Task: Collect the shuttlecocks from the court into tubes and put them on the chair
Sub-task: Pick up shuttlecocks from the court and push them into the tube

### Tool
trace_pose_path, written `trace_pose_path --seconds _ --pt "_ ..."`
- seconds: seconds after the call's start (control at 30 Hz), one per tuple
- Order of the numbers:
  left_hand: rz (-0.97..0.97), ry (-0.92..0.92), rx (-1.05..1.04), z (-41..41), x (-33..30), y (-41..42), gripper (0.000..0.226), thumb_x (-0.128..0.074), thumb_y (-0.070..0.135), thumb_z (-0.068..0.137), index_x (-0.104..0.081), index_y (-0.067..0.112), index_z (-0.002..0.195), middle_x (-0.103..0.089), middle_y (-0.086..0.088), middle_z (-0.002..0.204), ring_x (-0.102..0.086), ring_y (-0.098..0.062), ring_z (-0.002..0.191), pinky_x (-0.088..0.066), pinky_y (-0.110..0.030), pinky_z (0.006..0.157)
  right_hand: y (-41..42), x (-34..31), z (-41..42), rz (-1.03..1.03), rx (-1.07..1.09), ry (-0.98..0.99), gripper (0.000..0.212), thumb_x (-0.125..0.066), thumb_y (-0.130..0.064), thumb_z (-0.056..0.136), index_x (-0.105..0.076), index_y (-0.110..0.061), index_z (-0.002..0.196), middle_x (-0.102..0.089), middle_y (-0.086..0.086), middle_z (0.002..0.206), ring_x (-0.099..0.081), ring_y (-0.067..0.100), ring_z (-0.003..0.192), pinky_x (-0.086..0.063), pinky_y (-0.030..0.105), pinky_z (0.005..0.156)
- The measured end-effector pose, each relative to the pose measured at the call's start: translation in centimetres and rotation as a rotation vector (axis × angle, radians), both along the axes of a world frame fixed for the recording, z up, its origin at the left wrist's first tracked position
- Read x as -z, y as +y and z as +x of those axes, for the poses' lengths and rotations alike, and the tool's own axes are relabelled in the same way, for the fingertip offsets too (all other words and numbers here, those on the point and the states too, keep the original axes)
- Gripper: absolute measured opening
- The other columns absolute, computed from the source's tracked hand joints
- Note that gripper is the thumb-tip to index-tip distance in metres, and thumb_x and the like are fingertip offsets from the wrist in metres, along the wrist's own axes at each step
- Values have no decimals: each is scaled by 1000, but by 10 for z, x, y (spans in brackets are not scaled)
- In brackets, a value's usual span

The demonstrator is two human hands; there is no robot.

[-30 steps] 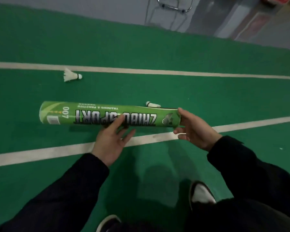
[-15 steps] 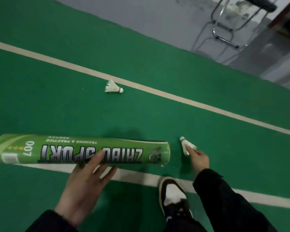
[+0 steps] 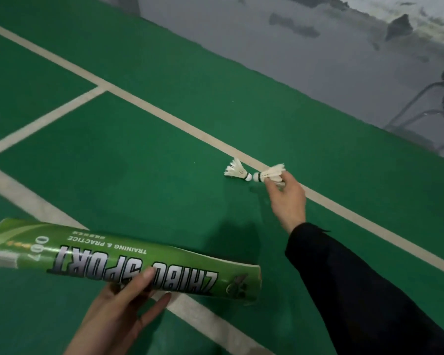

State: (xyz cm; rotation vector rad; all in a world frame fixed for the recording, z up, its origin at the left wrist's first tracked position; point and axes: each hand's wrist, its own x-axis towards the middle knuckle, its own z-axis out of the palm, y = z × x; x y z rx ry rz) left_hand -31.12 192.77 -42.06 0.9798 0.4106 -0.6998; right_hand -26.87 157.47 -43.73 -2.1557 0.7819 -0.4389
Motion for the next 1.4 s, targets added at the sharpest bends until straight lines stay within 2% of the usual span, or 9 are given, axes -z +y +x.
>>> trace_pose_path --seconds 0.27,0.47,0.6,0.87,0.97,1.07,1.23,1.33,1.4 --pt "-63 78 -359 8 -12 38 27 -64 26 92 -69 9 112 -74 -13 113 -76 -21 95 -64 -37 78 90 -63 2 627 -152 -341 11 -66 -24 93 -72 -27 102 -55 -9 71 -42 8 58 -40 20 49" --pt "-118 50 -407 19 -20 31 15 -70 33 86 -72 20 93 -71 -7 112 -69 -22 105 -63 -32 76 119 -43 -51 617 -270 -97 19 -62 -28 98 -75 -32 84 -52 -4 54 -39 13 47 -36 25 45" --pt "-69 64 -316 18 -16 7 25 -69 35 85 -72 18 102 -71 -10 116 -67 -25 110 -63 -32 77 107 -39 -61 875 -510 104 52 -60 -71 79 -71 -21 88 -35 5 44 -32 17 37 -29 24 43" --pt "-40 39 -266 12 -6 -13 45 -60 35 92 -65 19 133 -72 -11 124 -75 -22 101 -64 -37 76 88 -37 -56 1174 -686 445 47 -70 -46 81 -58 -14 113 -65 2 77 -39 10 42 -36 22 37" --pt "-30 67 -295 17 -7 -11 38 -61 37 91 -68 18 124 -71 -11 124 -69 -25 111 -64 -36 80 96 -29 -53 1126 -596 383 41 -70 -39 81 -60 -10 108 -61 5 61 -50 15 43 -40 25 41" --pt "-48 93 -325 20 -2 -10 25 -62 32 93 -70 13 108 -67 -15 125 -60 -29 119 -63 -39 82 95 -20 -46 1198 -390 274 44 -73 -43 79 -64 -10 106 -65 6 80 -52 17 49 -38 25 41" --pt "11 62 -340 21 7 -3 77 -88 32 76 -57 6 142 -67 -18 134 -70 -28 115 -63 -40 83 67 -9 -24 867 -246 209 51 -48 -54 100 -70 -9 101 -72 8 91 -50 16 52 -39 26 48" --pt "72 86 -341 15 7 6 106 -104 36 48 -58 9 140 -72 -18 126 -75 -31 106 -64 -42 75 29 9 28 338 -173 88 13 -58 -30 101 -68 -23 104 -71 -5 109 -57 1 66 -53 31 68" --pt "95 124 -343 10 10 11 91 -93 32 61 -57 13 142 -74 -15 120 -74 -35 104 -64 -42 68 1 30 68 -128 -367 137 33 -56 -19 97 -58 -31 128 -59 -16 131 -53 -1 65 -53 33 70"
